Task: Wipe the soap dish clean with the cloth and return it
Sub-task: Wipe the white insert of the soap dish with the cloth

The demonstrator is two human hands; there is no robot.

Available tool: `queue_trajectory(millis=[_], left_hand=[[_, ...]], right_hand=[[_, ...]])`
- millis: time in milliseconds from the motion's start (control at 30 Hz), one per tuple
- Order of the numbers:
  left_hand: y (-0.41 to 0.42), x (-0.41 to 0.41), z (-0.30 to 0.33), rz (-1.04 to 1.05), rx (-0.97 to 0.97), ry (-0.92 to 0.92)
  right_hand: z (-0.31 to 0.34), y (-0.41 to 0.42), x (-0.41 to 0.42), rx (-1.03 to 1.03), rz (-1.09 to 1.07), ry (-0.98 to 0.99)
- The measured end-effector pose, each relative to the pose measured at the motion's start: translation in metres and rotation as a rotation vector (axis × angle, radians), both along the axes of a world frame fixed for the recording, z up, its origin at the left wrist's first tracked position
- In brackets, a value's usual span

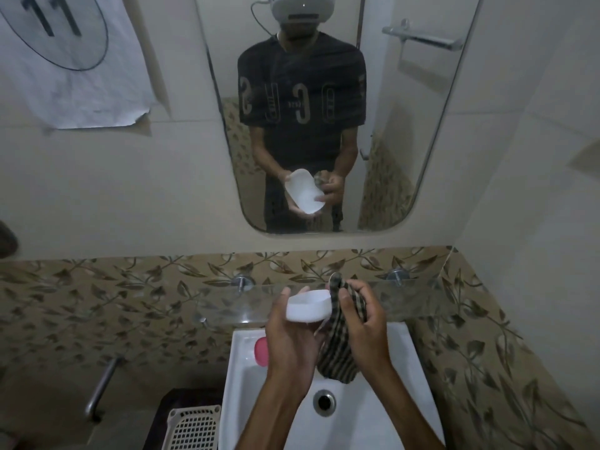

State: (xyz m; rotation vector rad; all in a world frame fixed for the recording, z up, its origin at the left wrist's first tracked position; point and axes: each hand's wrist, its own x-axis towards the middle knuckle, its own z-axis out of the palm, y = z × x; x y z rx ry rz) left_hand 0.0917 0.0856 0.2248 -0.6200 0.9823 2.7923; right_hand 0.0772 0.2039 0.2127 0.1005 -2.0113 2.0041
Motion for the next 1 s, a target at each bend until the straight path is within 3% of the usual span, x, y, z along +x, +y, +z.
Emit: queue_trajectory(millis=[133, 200, 267, 400, 467, 567, 733, 900, 1000], left_hand=[[-0.011, -0.002, 0.008, -0.063, -0.292, 0.017], [-0.021, -0.003, 0.01, -0.048, -0.677, 0.15], [-0.035, -0.001, 0.012, -0.098, -1.037, 0.406], [-0.044, -0.001, 0.019, -0.49, -1.496, 0.59], [-0.038, -0.004, 0.017, -0.449, -1.634, 0.659], [-0.028, -0.012, 0.007, -0.262, -1.566, 0.585], [-0.011, -0.012, -0.004, -0.202, -1.31, 0.51], [-0.013, -0.017, -0.011, -0.222, -1.251, 0.457], [-0.006, -0.014, -0.003, -0.251, -1.175, 0.441]], right_hand=[[-0.003, 0.008, -0.004, 0.073, 0.042, 0.065], [-0.001, 0.017, -0.007, 0.095, 0.086, 0.079], [0.005, 0.023, -0.009, 0.161, 0.147, 0.081], [0.02, 0.028, -0.012, 0.327, 0.238, 0.119], [0.026, 0.026, -0.012, 0.366, 0.236, 0.175], [0.026, 0.02, -0.008, 0.414, 0.183, 0.237], [0.012, 0.017, -0.006, 0.424, -0.189, 0.28], [0.0, 0.01, 0.001, 0.47, -0.005, 0.369], [0.011, 0.019, -0.016, 0.343, -0.118, 0.178]])
